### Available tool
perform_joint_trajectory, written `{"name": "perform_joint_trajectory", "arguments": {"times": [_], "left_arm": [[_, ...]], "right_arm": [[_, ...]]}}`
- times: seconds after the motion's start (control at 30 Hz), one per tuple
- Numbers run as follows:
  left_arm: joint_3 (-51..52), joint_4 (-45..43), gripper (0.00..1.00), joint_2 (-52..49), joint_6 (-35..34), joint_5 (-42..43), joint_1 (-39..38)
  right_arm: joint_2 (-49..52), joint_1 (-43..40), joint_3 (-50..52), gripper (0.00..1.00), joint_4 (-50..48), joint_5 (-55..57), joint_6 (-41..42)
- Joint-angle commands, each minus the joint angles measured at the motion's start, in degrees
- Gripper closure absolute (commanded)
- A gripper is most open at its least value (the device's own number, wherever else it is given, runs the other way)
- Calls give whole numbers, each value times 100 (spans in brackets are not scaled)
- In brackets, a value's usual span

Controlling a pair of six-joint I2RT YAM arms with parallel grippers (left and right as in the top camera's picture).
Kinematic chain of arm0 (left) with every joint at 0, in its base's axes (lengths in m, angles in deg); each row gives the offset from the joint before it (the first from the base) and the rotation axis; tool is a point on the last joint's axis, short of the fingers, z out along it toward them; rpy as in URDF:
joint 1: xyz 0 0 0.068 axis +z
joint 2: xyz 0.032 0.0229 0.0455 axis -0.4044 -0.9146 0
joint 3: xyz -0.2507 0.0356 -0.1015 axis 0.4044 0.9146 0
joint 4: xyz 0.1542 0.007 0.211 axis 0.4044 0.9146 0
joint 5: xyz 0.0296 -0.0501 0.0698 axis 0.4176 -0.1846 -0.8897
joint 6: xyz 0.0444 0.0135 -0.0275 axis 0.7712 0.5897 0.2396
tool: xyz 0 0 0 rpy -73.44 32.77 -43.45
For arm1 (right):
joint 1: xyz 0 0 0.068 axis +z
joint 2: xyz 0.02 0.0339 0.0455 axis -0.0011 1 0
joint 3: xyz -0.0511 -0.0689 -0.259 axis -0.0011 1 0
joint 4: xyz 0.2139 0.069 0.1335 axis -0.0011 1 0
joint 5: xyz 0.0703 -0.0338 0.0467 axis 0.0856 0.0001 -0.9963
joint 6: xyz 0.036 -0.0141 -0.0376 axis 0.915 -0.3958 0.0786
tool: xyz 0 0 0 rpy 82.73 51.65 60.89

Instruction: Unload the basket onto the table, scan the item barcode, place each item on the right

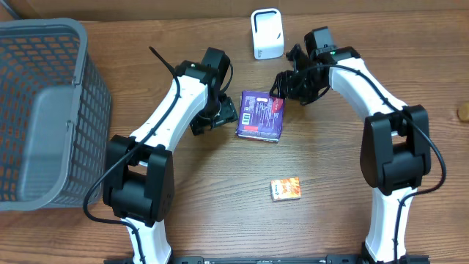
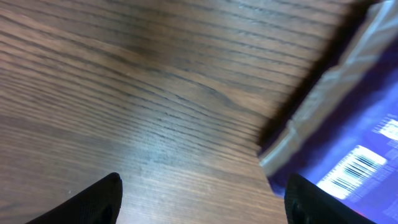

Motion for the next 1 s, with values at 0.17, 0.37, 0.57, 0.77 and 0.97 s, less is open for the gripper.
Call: {"name": "perform_joint_trajectory", "arguments": {"times": [0.17, 0.37, 0.57, 0.77, 0.97], "left_arm": [[730, -428, 24, 118, -57, 173, -15], [815, -494, 24, 118, -57, 170, -13], [815, -514, 23, 118, -57, 170, 0], [815, -531, 23, 118, -59, 177, 0], [817, -398, 60, 118, -55, 909, -2]], "right_arm": [[122, 42, 37, 61, 354, -87, -46], [109, 42, -136, 61, 1303, -87, -50], [-90, 42, -468, 62, 2555, -90, -251], [-186, 35, -1095, 55, 3106, 269, -603], [-155, 35, -1071, 52, 1631, 730, -601]]}}
